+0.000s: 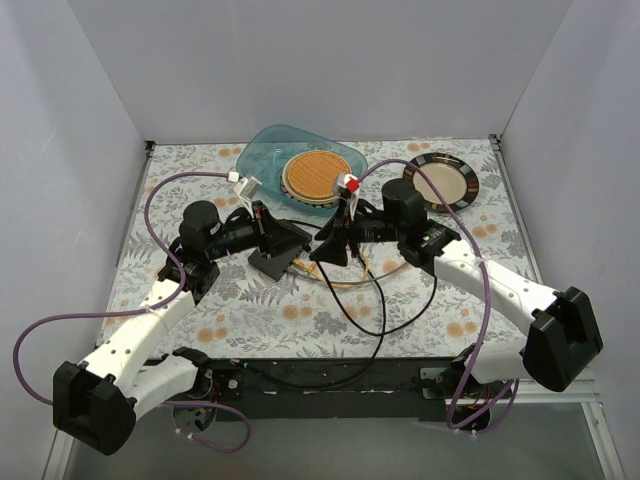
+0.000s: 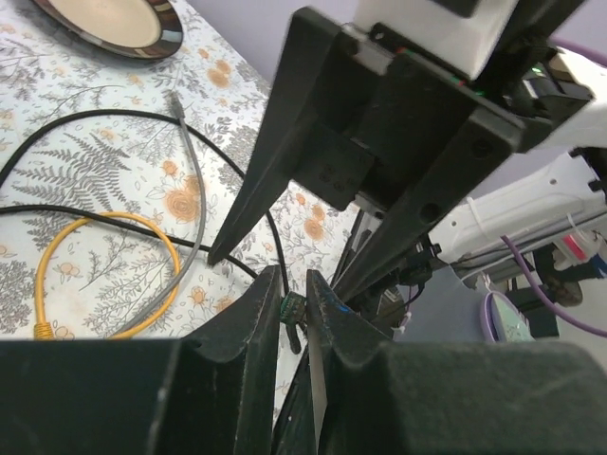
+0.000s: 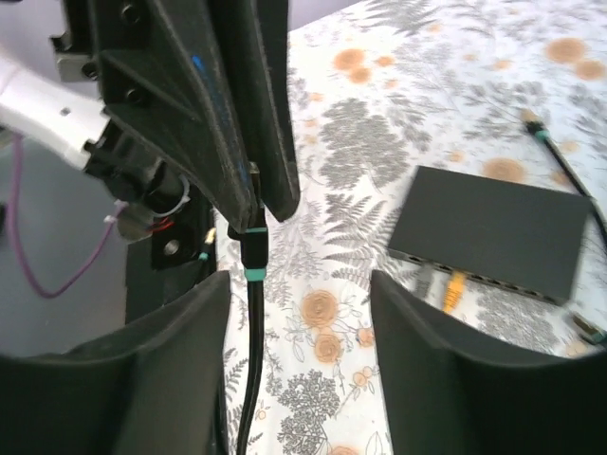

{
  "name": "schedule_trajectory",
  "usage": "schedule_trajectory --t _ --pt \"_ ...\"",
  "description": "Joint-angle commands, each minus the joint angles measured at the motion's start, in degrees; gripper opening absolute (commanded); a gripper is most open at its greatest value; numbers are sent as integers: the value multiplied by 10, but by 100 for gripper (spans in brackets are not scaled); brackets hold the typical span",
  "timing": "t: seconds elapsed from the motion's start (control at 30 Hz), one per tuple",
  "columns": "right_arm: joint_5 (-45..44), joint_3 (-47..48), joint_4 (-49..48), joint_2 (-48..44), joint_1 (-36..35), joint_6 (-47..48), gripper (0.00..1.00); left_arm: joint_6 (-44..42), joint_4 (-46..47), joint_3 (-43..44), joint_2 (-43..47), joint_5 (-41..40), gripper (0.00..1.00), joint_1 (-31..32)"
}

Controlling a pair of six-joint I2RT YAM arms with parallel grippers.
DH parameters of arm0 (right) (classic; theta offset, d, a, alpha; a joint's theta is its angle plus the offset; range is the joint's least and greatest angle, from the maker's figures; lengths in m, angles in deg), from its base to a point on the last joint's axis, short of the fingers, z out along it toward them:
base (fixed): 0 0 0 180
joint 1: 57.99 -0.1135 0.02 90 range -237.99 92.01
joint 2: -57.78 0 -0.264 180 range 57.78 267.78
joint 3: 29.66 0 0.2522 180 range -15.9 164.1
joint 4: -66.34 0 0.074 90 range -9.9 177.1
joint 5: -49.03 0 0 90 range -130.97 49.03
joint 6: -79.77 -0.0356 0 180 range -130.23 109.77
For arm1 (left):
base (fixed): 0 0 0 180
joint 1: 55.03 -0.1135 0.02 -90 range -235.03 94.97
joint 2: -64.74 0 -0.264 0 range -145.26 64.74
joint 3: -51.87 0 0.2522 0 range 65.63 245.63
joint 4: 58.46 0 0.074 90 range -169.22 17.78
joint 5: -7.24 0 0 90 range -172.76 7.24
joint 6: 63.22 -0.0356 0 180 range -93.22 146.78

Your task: Insert the plug into the switch port

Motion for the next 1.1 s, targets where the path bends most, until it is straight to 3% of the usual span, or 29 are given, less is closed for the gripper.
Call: schedule_trajectory --t 0.0,0.27,0.43,0.63,1.07 --pt "-132 15 26 -75 0 18 71 37 -28 38 8 -77 0 3" --pt "-313 -45 -33 -164 -43 19 76 107 -146 101 4 -204 0 4" --pt "-432 -8 -9 -128 -117 67 76 131 -201 122 7 -271 0 4" --pt "-562 22 -7 -78 -186 99 72 136 -228 131 2 -283 0 4" --pt "-617 4 -78 -53 -211 121 65 143 -228 130 -7 -266 0 4"
